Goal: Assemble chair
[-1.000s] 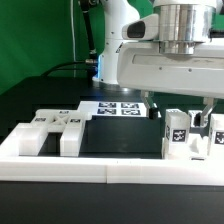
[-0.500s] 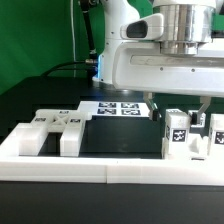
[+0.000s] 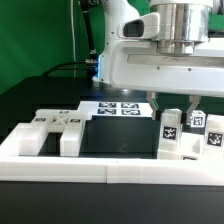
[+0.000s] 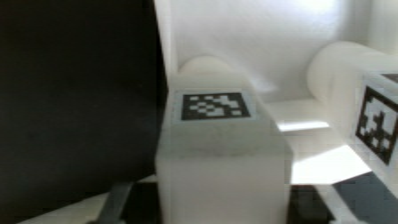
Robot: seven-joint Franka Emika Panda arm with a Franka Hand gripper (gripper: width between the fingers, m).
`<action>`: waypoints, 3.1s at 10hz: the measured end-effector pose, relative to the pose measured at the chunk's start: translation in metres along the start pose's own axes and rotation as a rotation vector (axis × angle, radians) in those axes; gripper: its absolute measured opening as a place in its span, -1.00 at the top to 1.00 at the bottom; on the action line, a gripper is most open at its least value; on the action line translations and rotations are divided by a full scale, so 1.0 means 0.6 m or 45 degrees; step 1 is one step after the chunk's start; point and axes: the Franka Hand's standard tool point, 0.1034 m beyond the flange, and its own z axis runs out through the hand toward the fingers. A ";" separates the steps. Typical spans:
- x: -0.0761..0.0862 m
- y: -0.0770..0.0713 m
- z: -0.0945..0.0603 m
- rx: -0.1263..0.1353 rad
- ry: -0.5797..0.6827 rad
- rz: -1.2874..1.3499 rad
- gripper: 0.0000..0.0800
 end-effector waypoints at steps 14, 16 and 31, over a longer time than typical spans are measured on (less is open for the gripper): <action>-0.009 0.008 -0.058 0.043 0.020 0.180 -0.62; -0.009 0.008 -0.057 0.042 0.020 0.178 -0.62; -0.102 0.035 0.084 -0.058 0.106 0.106 -0.62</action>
Offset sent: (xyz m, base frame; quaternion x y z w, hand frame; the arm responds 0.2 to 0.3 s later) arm 0.0000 0.0000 0.0000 0.0000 0.0000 0.1296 0.9916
